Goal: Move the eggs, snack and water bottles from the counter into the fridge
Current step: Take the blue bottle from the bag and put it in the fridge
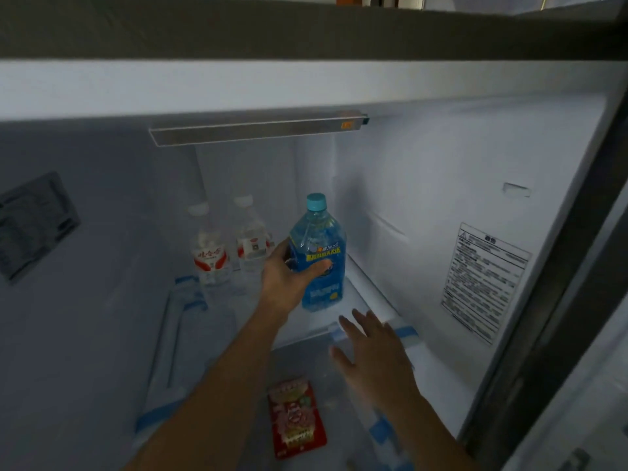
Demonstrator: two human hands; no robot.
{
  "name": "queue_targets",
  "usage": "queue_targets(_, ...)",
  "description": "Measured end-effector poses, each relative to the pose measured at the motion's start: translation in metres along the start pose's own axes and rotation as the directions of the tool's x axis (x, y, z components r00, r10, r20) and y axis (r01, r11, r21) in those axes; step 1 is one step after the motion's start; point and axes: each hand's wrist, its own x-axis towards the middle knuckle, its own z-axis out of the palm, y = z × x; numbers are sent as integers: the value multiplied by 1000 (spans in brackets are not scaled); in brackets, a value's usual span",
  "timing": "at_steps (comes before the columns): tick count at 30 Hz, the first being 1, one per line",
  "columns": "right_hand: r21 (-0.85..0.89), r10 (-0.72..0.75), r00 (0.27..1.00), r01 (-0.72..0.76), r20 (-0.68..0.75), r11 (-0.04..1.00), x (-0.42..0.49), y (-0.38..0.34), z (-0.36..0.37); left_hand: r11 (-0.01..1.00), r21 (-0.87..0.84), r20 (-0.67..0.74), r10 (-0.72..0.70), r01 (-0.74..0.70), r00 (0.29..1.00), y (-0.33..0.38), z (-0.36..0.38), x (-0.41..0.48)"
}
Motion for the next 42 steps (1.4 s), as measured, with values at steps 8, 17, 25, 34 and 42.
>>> queue_targets(8,-62,45,998,-47,-33,997,-1,0,13,999,-1,7,-50,50,999,-21,12,17)
queue_targets(17,-43,37,995,-41,-88,998,-1,2,23,994,106,92,-18,8,996,-32,14,13)
queue_targets(25,-31,60,989,-65,-137,997,2,0,22,853,522,14,-20,10,1000,-68,21,1)
queue_targets(34,-32,68,988,-73,-136,997,1,0,21,844,535,-12,-39,40,999,-69,34,31)
queue_targets(42,-13,37,988,-39,-152,999,-2,3,22,814,580,74,-100,39,992,-60,21,-2)
